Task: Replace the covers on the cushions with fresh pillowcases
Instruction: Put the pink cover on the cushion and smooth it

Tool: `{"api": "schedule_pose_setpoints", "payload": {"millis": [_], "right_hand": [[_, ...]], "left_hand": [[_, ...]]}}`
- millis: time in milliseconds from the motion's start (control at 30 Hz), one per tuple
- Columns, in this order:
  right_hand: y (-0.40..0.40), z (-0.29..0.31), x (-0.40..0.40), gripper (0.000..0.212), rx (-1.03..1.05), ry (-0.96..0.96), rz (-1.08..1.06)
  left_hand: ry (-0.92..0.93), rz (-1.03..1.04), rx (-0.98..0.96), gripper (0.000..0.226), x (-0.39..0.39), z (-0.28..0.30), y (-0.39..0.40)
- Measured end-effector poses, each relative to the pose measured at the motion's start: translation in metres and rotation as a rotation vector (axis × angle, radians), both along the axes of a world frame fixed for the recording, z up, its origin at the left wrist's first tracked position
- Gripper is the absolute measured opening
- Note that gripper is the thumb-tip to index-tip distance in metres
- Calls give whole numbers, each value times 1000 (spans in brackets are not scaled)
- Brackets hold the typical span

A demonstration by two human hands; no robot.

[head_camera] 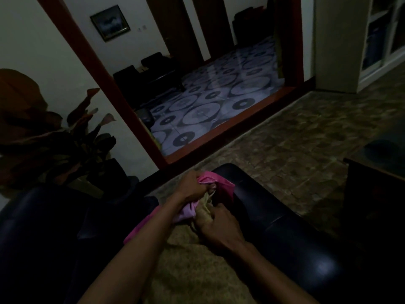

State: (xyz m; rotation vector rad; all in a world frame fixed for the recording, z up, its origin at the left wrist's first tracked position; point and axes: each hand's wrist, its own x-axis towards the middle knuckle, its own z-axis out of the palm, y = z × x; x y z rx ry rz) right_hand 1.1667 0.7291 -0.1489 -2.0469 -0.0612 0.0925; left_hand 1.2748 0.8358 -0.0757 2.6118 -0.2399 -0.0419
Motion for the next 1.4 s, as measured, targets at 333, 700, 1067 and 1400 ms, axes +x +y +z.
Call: {"api": "schedule_pose_setpoints", "payload": {"millis": [333, 700, 1067, 1400], "right_hand": [[2, -17, 52, 15, 420, 269, -69], [30, -24, 86, 47, 469, 48, -140], [2, -24, 100, 20, 431, 64, -264], [29, -19, 102, 9, 701, 228, -124]], "left_hand": [[112, 68, 40, 25, -11, 4, 35], [-100, 130, -301, 34, -23, -2, 65], [-207, 81, -195, 20, -18, -2, 77], [-263, 112, -111, 14, -14, -1, 75]]}}
